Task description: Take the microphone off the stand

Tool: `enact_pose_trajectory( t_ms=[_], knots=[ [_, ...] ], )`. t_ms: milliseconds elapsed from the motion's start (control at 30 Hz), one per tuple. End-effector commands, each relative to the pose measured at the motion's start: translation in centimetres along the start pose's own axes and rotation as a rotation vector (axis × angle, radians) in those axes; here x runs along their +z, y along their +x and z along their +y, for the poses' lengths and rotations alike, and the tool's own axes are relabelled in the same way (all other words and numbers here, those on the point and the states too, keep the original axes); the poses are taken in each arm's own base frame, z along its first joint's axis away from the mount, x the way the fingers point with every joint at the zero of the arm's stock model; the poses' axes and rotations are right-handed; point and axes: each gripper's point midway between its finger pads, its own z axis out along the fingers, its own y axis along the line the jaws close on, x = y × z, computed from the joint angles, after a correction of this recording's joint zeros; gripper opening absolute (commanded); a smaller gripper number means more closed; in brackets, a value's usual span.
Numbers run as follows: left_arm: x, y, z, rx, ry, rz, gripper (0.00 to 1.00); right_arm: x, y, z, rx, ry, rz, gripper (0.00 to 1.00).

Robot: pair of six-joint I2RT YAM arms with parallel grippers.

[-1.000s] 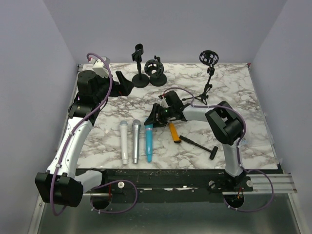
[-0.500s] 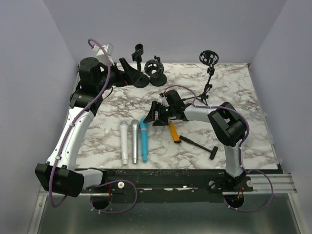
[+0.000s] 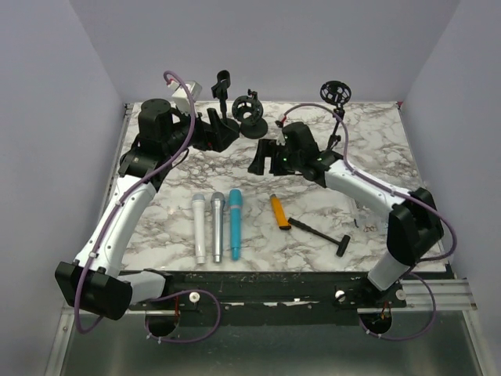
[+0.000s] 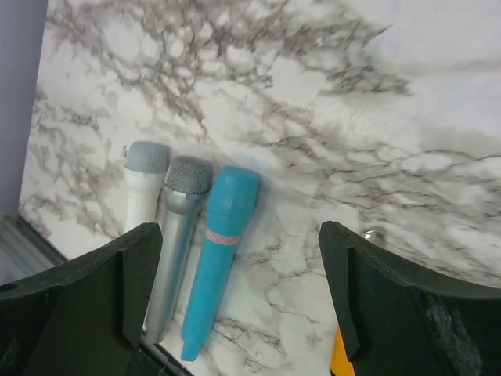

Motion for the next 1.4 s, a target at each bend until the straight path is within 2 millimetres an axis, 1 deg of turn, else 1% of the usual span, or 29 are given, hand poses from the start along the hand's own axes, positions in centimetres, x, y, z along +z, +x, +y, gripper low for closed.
enact_pose_trajectory(
  t_ms=[0, 33, 100, 167, 233, 333, 400, 533, 700, 733, 833, 900, 967, 1100, 1233, 1300, 1367],
  knots=[
    [-1.0, -0.4, -1.3, 0.109, 0.007, -0.025, 0.86, -4.8, -4.5, -4.5, -0.132, 0.256, -0.152, 0.90],
    [-1.0, -0.3, -1.3, 0.112, 0.005, -0.023, 0.86, -6.0, -5.4, -5.6, -0.139, 0.298, -0.185, 0.91],
    [-1.0, -0.3, -1.3, 0.111, 0.005, -0.018, 0.86, -8.2, -6.9, -9.0, -0.091, 0.374, -0.240, 0.94],
    [-1.1, -0.2, -1.6, 0.112, 0.020, -0.012, 0.86, -10.0, -7.8, -12.2, -0.012, 0.394, -0.266, 0.95],
    [-1.2, -0.2, -2.0, 0.112, 0.040, -0.013, 0.86, -11.6, -8.3, -14.9, 0.047, 0.439, -0.295, 0.95],
    [-1.1, -0.2, -2.3, 0.105, 0.055, -0.013, 0.86, -13.4, -9.2, -17.2, 0.056, 0.524, -0.375, 0.95],
    [-1.1, -0.1, -2.3, 0.100, 0.062, -0.012, 0.86, -14.2, -10.2, -17.9, 0.054, 0.551, -0.454, 0.96],
    [-1.1, -0.1, -2.6, 0.086, 0.073, -0.014, 0.86, -15.3, -12.9, -18.8, 0.054, 0.583, -0.617, 0.94],
    [-1.5, -0.2, -2.7, 0.097, 0.069, -0.036, 0.86, -15.4, -16.1, -18.3, -0.052, 0.550, -0.770, 0.89],
    [-1.4, -0.2, -2.5, 0.099, 0.062, -0.039, 0.86, -15.3, -16.7, -18.4, -0.064, 0.555, -0.795, 0.87],
    [-1.2, 0.0, -2.4, 0.102, 0.060, -0.038, 0.86, -14.9, -18.1, -19.0, -0.081, 0.588, -0.815, 0.75],
    [-1.1, 0.2, -2.5, 0.103, 0.067, -0.033, 0.86, -13.8, -18.7, -18.8, -0.103, 0.561, -0.793, 0.68],
    [-1.0, 0.4, -2.8, 0.104, 0.083, -0.035, 0.86, -12.7, -19.0, -18.1, -0.139, 0.512, -0.773, 0.65],
    [-1.2, 0.4, -3.7, 0.089, 0.112, -0.043, 0.86, -11.7, -19.0, -18.5, -0.166, 0.509, -0.764, 0.64],
    [-2.2, 0.8, -4.8, 0.049, 0.143, -0.043, 0.86, -10.5, -18.5, -18.5, -0.191, 0.479, -0.739, 0.58],
    [-3.0, 0.9, -5.3, 0.041, 0.158, -0.050, 0.86, -9.8, -18.3, -18.4, -0.198, 0.452, -0.725, 0.55],
    [-3.7, 1.0, -5.7, 0.036, 0.163, -0.058, 0.86, -9.1, -18.2, -18.3, -0.180, 0.430, -0.714, 0.47]
  ],
)
